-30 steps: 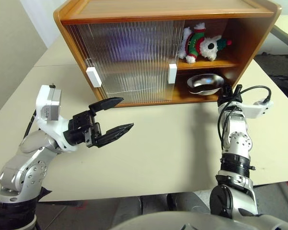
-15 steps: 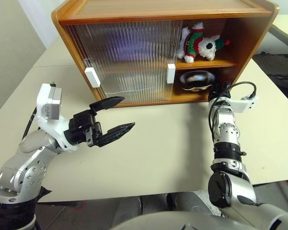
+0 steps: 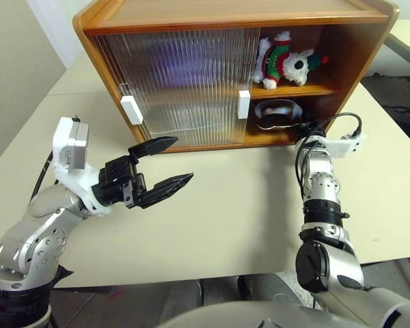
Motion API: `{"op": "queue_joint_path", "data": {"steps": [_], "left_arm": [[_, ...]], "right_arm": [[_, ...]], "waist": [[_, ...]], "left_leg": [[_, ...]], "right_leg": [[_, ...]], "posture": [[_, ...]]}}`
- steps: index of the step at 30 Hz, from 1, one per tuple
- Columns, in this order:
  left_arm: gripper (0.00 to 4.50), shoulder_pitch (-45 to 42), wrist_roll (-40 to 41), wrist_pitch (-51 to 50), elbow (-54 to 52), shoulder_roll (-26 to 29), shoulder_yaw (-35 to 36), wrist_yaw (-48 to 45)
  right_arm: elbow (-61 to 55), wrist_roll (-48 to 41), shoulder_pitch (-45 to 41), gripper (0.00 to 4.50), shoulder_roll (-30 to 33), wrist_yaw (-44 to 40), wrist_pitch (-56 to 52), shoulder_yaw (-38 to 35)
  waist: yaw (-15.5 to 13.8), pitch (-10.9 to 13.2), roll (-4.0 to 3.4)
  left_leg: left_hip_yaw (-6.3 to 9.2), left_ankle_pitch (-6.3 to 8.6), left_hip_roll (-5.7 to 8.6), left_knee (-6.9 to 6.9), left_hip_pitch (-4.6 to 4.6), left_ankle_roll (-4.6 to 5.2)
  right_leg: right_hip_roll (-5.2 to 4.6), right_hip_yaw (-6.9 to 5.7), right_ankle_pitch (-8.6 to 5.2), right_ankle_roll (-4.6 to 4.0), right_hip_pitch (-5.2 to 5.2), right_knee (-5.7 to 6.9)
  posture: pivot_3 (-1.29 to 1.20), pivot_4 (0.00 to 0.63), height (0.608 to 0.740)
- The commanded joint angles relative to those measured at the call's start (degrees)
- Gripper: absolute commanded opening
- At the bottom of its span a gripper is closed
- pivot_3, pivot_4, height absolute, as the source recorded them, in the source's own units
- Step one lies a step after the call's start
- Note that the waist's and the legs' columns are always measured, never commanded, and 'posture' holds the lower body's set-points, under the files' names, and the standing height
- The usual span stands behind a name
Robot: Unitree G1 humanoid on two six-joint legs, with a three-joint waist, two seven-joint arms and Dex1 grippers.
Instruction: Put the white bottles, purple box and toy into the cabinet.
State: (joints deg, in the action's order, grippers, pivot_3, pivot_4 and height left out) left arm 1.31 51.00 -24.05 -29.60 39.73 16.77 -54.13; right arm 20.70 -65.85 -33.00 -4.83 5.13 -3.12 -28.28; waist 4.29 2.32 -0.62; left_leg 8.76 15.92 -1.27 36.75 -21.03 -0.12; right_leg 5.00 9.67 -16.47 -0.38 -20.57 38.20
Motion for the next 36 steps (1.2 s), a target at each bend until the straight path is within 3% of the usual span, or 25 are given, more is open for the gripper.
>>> {"op": "queue_joint_path", "data": {"steps": [1, 4, 7, 13, 16, 19, 21, 26, 32, 36], "left_arm": [[4.5, 0.05, 0.16, -0.44, -1.3, 0.62, 0.26, 0.17], [4.5, 0.4, 0.29, -0.44, -1.39, 0.69, 0.5, 0.11], [4.5, 0.99, 0.12, -0.08, -0.7, 0.8, 0.92, -0.63], [4.5, 1.13, -0.37, 0.45, 0.19, 0.54, 0.87, -1.38], [4.5, 1.48, -0.63, 0.8, 0.21, 0.43, 1.04, -1.5], [4.5, 2.36, -0.87, 1.36, 0.22, 0.34, 1.53, -1.58], [4.5, 2.69, -1.06, 1.74, 0.29, 0.25, 1.51, -1.68], [4.5, 3.99, -1.37, 2.52, -0.14, -0.02, 1.97, -1.56], [4.5, 4.75, -1.46, 3.16, -0.01, -0.07, 2.38, -1.5], [4.5, 4.58, -1.48, 2.93, -0.38, -0.12, 2.1, -1.02]], "right_arm": [[-9.77, -0.98, 7.34, 3.64, -3.9, 3.24, -5.79, 2.0], [-17.89, -4.71, 13.1, 4.47, -2.44, 4.56, -12.8, 3.62], [-26.03, -14.83, 20.34, 4.47, 0.17, 6.15, -21.76, 2.71], [-32.35, -26.46, 28.1, 4.47, 6.79, 7.84, -32.44, 3.74], [-35.6, -24.79, 30.98, 3.85, 14.22, -0.25, -40.66, 8.67], [-40.34, -17.02, 32.76, 2.75, 23.61, -14.21, -46.77, 16.83], [-42.02, -9.27, 32.14, 1.97, 27.54, -22.17, -45.17, 21.88], [-41.06, 4.64, 26.62, 0.02, 28.14, -32.23, -38.35, 29.29], [-38.65, 22.76, 18.16, 0.02, 23.8, -36.16, -27.37, 38.36], [-34.41, 31.86, 13.45, 0.02, 19.38, -35.01, -22.08, 41.4]], "waist": [[-0.26, 0.0, 0.01], [-0.45, 0.01, 0.01], [-0.5, 0.08, -0.05], [-0.54, 0.14, 0.23], [-0.52, 0.14, 0.26], [-0.37, 0.07, 0.4], [-0.21, -0.02, 0.54], [0.01, -0.1, 0.69], [0.05, -0.17, 0.79], [-0.12, -0.16, 0.78]], "left_leg": [[0.04, 0.0, -0.01, 0.0, 0.0, 0.0], [0.05, 0.0, -0.05, -0.01, 0.0, -0.02], [0.01, -0.01, -0.05, 0.02, -0.01, -0.04], [0.01, -0.01, 0.0, 0.03, 0.11, -0.06], [-0.02, -0.01, 0.02, 0.05, 0.1, -0.08], [-0.14, -0.01, 0.05, 0.08, 0.09, -0.09], [-0.2, -0.02, 0.04, 0.09, 0.09, -0.09], [-0.21, -0.02, 0.08, 0.19, 0.1, -0.09], [-0.19, -0.03, 0.07, 0.33, 0.11, -0.07], [-0.09, -0.03, 0.01, 0.33, 0.1, -0.07]], "right_leg": [[0.0, -0.09, -0.01, -0.02, 0.04, -0.02], [0.0, -0.18, -0.05, -0.06, 0.07, -0.04], [0.0, -0.16, -0.08, 0.0, 0.05, -0.03], [0.09, 0.04, -0.47, 0.46, 0.23, -0.06], [0.1, 0.09, -0.49, 0.62, 0.22, -0.06], [0.11, 0.12, -0.5, 0.63, 0.22, -0.04], [0.28, 0.12, -0.5, 0.62, 0.23, -0.03], [0.37, 0.21, -0.42, 0.79, 0.23, -0.01], [0.36, 0.27, -0.29, 0.84, 0.24, -0.01], [0.36, 0.17, 0.05, 0.27, 0.21, -0.01]], "posture": [[-0.05, 0.075, 0.74], [-0.06, 0.076, 0.74], [-0.06, 0.077, 0.74], [-0.07, 0.07, 0.74], [-0.07, 0.063, 0.74], [-0.07, 0.059, 0.74], [-0.06, 0.059, 0.74], [-0.06, 0.052, 0.74], [-0.05, 0.052, 0.74], [-0.05, 0.055, 0.74]]}}
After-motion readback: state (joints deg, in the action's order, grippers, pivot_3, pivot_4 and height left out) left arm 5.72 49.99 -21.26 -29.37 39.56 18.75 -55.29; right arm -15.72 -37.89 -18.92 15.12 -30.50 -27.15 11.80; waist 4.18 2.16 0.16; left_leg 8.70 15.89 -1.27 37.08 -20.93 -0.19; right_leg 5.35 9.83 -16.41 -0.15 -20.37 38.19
